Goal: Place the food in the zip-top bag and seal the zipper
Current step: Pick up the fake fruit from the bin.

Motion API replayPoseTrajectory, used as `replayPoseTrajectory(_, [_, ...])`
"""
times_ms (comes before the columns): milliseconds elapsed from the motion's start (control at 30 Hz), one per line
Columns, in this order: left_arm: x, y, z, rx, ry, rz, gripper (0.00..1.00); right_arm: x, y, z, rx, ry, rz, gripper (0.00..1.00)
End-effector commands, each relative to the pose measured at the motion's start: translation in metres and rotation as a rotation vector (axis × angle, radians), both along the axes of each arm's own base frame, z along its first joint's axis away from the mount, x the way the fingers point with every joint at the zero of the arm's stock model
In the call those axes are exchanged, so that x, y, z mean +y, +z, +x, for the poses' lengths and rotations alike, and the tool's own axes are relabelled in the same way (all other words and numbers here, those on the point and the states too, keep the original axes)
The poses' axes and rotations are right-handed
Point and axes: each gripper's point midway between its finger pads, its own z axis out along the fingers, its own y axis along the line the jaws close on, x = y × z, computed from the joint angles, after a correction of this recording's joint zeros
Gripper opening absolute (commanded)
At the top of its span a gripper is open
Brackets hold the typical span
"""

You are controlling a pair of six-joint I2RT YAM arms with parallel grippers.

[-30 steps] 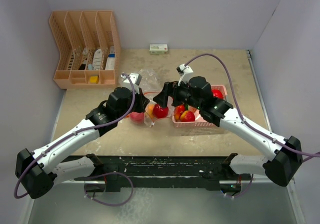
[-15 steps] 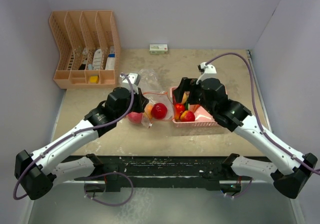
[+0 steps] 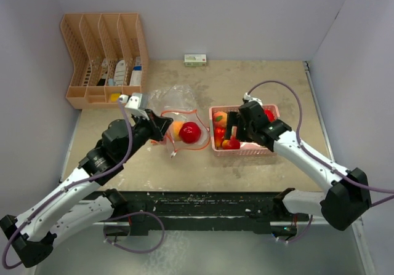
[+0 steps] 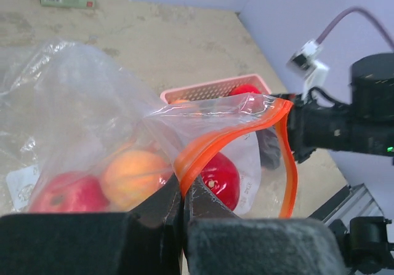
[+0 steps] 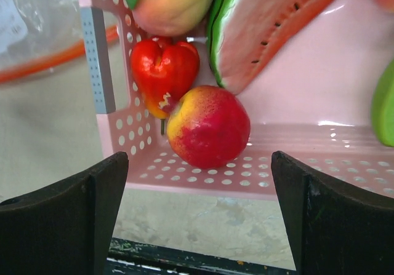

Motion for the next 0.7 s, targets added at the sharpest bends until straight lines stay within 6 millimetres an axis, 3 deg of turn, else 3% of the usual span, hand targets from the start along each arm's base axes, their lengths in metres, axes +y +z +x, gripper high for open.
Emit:
replayPoseTrajectory(0, [0.002, 0.040, 0.005, -0.079, 0.031, -0.084, 0.00, 0.020, -0.015, -0.004, 0.055, 0.093, 0.050, 1.00])
replayPoseTrajectory(267, [-0.005, 0.028, 0.007, -0.046, 0.010, -0.075, 0.00, 0.023, -0.057, 0.001, 0.122, 0.101, 0.002, 1.00])
replayPoseTrajectory(567, [0.000, 0.025, 0.005, -0.038, 0.024, -0.059, 0.00, 0.015, -0.086, 0.002, 0.169, 0.077, -0.058, 1.00])
replayPoseTrajectory(667, [0.001, 0.025, 0.004, -0.036, 0.026, -0.058, 0.00, 0.014, -0.087, 0.004, 0.159, 0.069, -0.064, 0.88])
